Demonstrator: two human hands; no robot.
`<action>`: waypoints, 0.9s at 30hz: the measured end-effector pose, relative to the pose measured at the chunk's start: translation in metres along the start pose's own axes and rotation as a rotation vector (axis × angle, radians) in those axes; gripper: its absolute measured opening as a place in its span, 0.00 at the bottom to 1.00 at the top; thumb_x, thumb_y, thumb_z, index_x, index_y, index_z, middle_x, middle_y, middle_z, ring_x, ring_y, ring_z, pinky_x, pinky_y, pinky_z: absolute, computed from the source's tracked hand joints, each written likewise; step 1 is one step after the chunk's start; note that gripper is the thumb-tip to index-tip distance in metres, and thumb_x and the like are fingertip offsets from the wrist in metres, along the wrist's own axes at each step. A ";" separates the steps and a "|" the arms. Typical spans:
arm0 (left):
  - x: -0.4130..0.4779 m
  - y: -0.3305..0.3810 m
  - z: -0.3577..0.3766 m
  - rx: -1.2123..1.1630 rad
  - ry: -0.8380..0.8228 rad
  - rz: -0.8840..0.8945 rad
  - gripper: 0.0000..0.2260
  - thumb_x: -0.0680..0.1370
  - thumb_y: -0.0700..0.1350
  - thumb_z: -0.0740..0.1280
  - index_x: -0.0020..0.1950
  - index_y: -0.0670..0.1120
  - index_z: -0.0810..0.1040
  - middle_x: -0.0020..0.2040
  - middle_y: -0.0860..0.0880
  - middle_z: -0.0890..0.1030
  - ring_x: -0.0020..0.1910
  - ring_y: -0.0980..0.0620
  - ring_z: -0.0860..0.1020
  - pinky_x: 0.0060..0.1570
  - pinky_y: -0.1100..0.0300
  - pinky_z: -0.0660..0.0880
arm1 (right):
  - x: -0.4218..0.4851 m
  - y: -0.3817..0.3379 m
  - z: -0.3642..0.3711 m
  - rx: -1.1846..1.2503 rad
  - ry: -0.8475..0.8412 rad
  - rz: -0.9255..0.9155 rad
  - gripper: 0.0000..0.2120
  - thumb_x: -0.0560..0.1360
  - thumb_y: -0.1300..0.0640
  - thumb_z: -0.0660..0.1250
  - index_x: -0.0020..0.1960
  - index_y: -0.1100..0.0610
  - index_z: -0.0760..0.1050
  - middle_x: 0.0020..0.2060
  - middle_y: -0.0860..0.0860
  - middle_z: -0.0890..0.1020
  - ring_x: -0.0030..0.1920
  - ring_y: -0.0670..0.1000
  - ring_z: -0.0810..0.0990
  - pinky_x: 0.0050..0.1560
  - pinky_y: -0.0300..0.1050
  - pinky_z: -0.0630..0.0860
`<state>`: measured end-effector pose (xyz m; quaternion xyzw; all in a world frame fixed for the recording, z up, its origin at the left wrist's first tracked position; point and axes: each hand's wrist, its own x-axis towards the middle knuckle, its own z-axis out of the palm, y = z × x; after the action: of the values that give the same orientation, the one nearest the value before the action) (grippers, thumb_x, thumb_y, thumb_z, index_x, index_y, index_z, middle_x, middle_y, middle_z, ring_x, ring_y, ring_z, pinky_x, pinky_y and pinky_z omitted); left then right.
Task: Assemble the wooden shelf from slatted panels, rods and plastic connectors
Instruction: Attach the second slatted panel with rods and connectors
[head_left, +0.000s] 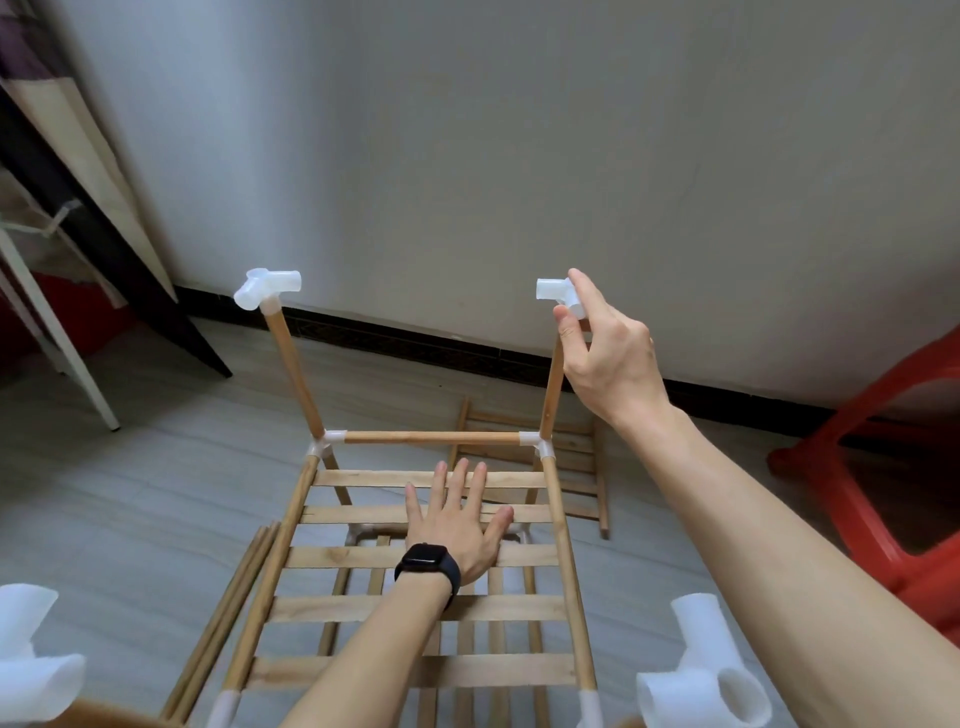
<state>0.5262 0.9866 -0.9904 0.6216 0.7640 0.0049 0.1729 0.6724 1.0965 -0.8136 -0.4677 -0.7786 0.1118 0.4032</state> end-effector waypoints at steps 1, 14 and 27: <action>0.002 0.002 0.001 -0.002 0.002 0.003 0.30 0.81 0.67 0.40 0.80 0.58 0.36 0.81 0.53 0.36 0.79 0.48 0.33 0.74 0.36 0.33 | 0.001 0.001 0.000 0.003 0.002 0.008 0.22 0.84 0.52 0.58 0.77 0.56 0.65 0.49 0.46 0.83 0.54 0.52 0.79 0.52 0.42 0.69; -0.049 -0.015 -0.051 -0.063 -0.017 0.048 0.31 0.83 0.57 0.59 0.82 0.53 0.50 0.83 0.48 0.47 0.81 0.47 0.46 0.78 0.42 0.47 | -0.031 -0.052 -0.103 0.049 -0.202 0.129 0.22 0.80 0.40 0.63 0.73 0.38 0.69 0.67 0.42 0.77 0.61 0.44 0.79 0.60 0.36 0.68; -0.162 -0.122 -0.314 0.051 0.395 -0.085 0.23 0.79 0.58 0.61 0.73 0.53 0.72 0.72 0.44 0.71 0.70 0.40 0.70 0.69 0.48 0.68 | -0.121 -0.234 -0.069 -0.326 -0.707 -0.344 0.16 0.81 0.46 0.56 0.57 0.49 0.80 0.52 0.46 0.83 0.53 0.51 0.80 0.54 0.53 0.79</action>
<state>0.3527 0.8702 -0.6801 0.5801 0.8084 0.0999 0.0037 0.6022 0.8575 -0.7031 -0.3214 -0.9432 0.0715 0.0449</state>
